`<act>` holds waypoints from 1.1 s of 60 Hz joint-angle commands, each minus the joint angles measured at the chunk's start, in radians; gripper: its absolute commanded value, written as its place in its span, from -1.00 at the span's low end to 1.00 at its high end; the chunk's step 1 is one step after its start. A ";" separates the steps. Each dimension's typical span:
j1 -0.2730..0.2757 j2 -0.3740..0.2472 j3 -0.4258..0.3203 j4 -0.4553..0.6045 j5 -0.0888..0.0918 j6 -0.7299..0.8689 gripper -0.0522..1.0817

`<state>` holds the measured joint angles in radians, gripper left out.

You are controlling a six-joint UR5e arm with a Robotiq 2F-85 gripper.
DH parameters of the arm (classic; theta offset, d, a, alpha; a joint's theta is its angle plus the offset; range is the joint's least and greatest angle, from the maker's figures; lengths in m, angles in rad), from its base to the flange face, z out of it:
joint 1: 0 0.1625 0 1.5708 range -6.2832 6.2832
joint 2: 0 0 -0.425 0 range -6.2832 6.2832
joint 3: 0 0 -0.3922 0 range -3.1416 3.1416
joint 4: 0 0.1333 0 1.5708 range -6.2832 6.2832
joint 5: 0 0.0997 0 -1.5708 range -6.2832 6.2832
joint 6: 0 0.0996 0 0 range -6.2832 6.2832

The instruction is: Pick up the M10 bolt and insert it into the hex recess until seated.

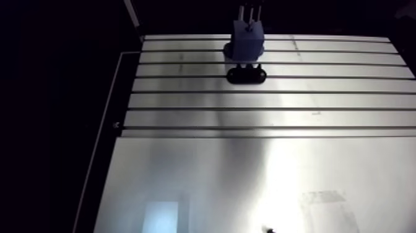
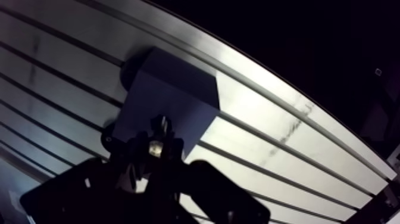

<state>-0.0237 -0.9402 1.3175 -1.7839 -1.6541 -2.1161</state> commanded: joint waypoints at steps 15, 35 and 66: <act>-0.004 -0.005 0.031 -0.071 0.000 0.024 -0.90; -0.005 -0.014 0.033 -0.114 0.000 0.027 -0.90; -0.011 -0.070 0.038 -0.093 0.007 0.201 -0.90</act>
<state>-0.0305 -0.9803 1.3543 -1.8928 -1.6497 -2.0094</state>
